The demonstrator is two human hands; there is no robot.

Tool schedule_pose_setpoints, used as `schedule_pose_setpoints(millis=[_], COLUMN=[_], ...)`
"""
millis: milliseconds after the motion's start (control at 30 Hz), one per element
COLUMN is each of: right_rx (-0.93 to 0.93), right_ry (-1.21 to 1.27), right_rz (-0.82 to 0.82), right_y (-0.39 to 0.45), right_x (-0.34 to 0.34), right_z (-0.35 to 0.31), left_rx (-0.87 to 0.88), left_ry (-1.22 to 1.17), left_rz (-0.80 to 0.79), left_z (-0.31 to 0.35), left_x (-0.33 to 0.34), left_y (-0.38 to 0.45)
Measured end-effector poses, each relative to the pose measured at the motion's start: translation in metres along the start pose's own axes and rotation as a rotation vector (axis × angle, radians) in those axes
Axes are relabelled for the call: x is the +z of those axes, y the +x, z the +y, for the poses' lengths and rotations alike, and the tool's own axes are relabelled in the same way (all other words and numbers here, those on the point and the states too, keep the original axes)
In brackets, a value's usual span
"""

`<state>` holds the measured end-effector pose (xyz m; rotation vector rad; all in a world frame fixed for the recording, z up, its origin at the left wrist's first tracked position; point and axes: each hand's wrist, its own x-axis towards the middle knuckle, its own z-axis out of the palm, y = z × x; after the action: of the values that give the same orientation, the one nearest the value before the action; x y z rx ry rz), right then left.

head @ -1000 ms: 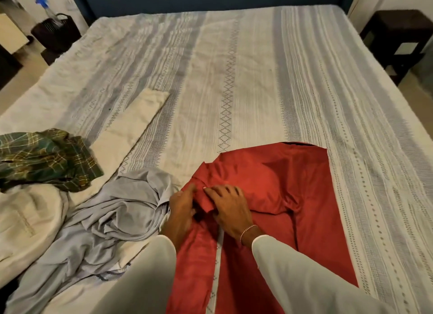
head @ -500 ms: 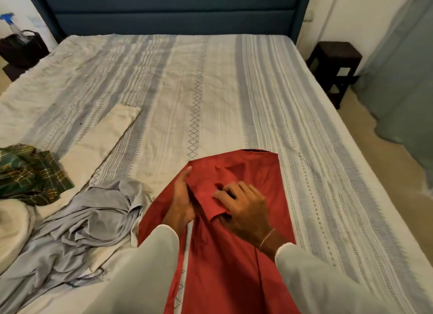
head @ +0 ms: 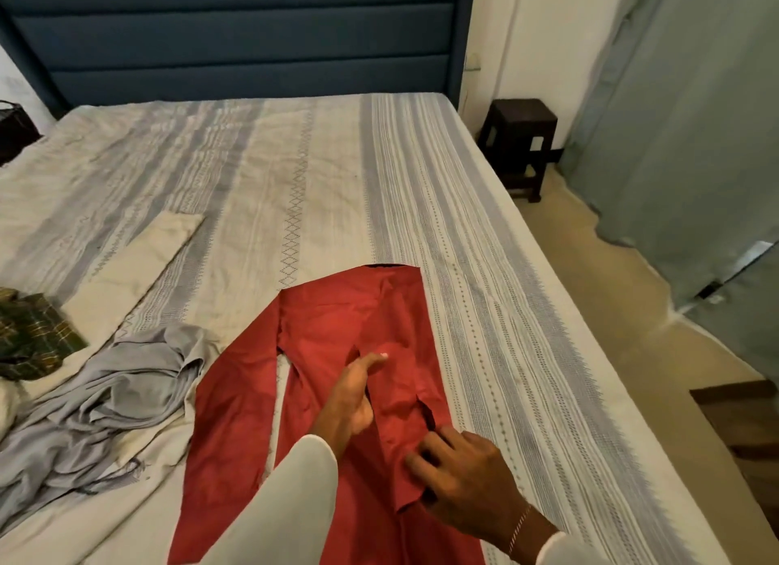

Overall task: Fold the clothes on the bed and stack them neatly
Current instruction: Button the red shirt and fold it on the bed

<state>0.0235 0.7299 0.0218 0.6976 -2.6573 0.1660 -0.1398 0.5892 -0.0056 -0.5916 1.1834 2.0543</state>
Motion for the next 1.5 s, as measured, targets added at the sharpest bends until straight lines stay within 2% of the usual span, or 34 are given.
schedule_pose_setpoints(millis=[200, 467, 800, 1000, 1200, 1233, 1333, 1400, 1500], right_rx=[0.01, 0.067, 0.114, 0.132, 0.185, 0.218, 0.337, 0.369, 0.46], right_ry=[0.059, 0.03, 0.034, 0.197, 0.48, 0.536, 0.561, 0.457, 0.311], right_rz=[-0.074, -0.194, -0.249, -0.533, -0.798, -0.806, -0.678, -0.599, -0.617], right_y=[-0.05, -0.093, -0.134, -0.141, -0.143, -0.144, -0.143, -0.146, -0.148], right_x=[-0.002, 0.028, 0.04, 0.052, 0.052, 0.051, 0.048, 0.051, 0.059], right_z=[-0.026, -0.051, -0.073, -0.08, -0.073, -0.072, -0.071, -0.071, -0.071], left_rx=[-0.035, -0.208, -0.207, -0.167, -0.083, -0.085, -0.101, -0.111, -0.145], left_ry=[0.072, 0.265, 0.348, 0.633, 0.669, 0.665, 0.657, 0.62, 0.51], left_rz=[0.057, 0.142, 0.012, 0.091, 0.099, 0.102, 0.097, 0.095, 0.1], left_z=[-0.072, -0.139, -0.174, -0.191, -0.193, -0.193, -0.193, -0.193, -0.197], left_x=[-0.025, -0.061, -0.067, -0.09, -0.091, -0.09, -0.088, -0.085, -0.083], left_y=[-0.02, -0.042, -0.052, -0.04, -0.042, -0.042, -0.045, -0.049, -0.049])
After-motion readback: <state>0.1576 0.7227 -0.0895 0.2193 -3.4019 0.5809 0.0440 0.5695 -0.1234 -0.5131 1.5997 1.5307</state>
